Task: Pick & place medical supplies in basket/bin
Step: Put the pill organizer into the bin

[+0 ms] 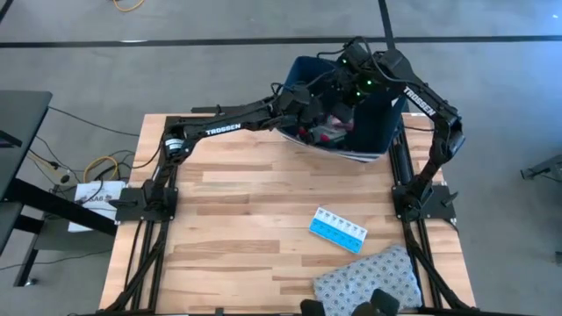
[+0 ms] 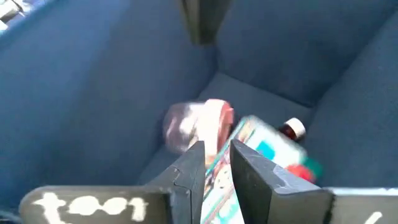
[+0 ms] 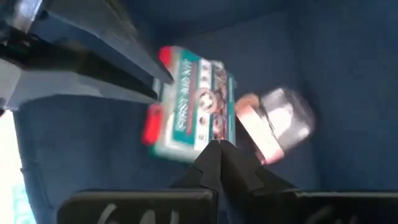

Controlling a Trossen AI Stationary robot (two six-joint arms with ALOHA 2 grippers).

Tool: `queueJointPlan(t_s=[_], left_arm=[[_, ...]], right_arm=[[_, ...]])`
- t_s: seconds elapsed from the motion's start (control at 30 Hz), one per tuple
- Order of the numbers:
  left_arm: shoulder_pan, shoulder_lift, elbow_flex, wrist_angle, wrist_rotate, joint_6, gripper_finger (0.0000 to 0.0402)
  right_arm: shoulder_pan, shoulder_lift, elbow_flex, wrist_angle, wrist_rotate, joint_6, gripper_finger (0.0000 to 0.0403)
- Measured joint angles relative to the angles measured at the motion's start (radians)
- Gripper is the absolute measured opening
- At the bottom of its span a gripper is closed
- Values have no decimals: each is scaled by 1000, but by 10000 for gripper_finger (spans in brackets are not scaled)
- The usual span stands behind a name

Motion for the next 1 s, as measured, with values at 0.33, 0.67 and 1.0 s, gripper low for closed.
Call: queueJointPlan(t_s=[0.33,0.67,1.0], left_arm=[[-6,-11,147,30,-28,49,66],[-78,-110,283,-228,-335,73,66],[-203,-250,282,-625,-484,-65,66]], right_arm=[[19,-107,1,-122,216,81,0],[327,-371,2,-122,338,199,0],[733,-480,2,-129,320,514,1]])
